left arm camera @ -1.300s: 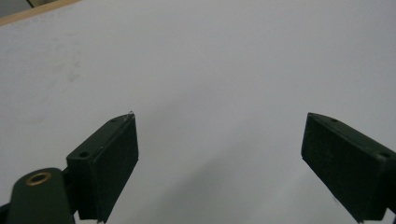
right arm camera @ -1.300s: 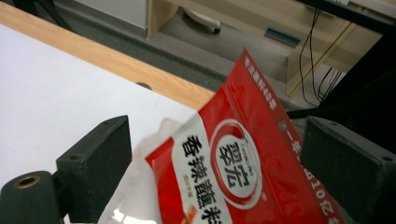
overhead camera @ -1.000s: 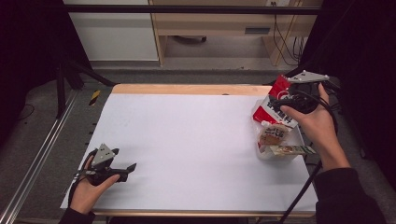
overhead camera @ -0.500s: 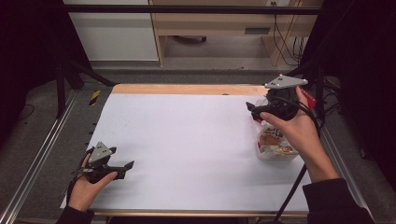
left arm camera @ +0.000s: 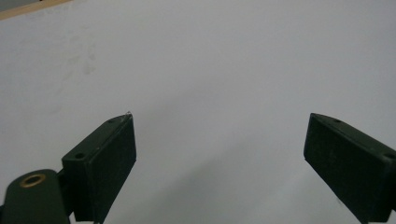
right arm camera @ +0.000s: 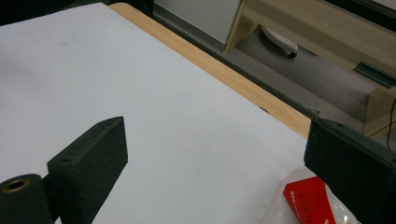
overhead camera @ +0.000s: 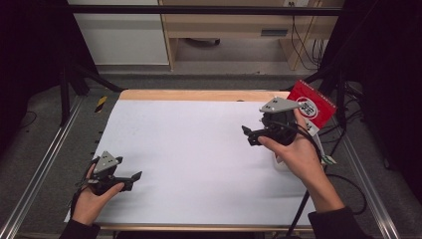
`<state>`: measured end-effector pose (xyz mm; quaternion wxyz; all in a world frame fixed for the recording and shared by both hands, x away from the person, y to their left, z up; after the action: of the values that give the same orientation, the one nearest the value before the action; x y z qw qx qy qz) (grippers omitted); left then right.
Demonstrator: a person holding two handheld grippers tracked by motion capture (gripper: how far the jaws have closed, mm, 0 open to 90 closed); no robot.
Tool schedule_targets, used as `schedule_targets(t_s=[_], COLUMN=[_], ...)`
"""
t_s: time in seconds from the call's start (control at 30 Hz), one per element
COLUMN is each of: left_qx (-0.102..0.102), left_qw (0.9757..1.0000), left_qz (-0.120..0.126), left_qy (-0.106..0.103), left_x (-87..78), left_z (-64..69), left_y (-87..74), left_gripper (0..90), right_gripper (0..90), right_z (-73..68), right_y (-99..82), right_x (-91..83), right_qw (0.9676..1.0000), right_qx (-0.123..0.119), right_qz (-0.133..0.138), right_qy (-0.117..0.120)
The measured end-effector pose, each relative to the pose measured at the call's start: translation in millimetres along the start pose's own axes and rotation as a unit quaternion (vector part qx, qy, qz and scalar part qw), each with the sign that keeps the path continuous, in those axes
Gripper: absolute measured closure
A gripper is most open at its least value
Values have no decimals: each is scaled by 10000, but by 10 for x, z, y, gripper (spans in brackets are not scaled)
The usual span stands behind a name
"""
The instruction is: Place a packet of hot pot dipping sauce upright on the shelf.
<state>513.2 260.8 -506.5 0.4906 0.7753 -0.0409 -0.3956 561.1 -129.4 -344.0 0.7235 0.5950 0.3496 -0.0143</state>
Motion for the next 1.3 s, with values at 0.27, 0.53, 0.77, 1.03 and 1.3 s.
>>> schedule_targets(t_s=[0.27,0.53,0.77,1.03,1.3], left_qx=[28,18,11,9,34], left_qw=[10000,10000,10000,10000,10000], left_qz=[-8,-5,15,-5,1], left_qy=[-32,-49,-45,-43,-3], left_x=[5,4,-5,-1,-9], left_z=[19,21,16,21,16], left_y=[-1,-5,-4,-11,-7], left_gripper=[89,89,88,88,88], right_gripper=[60,61,53,53,73], right_z=[-282,-476,-641,-763,-836], right_y=[-118,-264,-531,-850,-1138], right_x=[45,71,82,153,247], right_qw=[9997,9993,9986,9979,9970], right_qx=[87,119,206,243,323], right_qz=[110,52,55,-13,-215], right_qy=[187,353,477,593,677])
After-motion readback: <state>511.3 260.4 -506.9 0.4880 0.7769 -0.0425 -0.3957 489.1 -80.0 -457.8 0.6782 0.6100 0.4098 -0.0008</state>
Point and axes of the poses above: each handheld gripper's, and its own axes: x roughly forward along the jaws, y roughly out of its top, z roughly to its right, the point moved 10 cm from there along x, roughly forward along the jaws, and after that the axes turned 11 degrees about x, right-handed, at the moved point
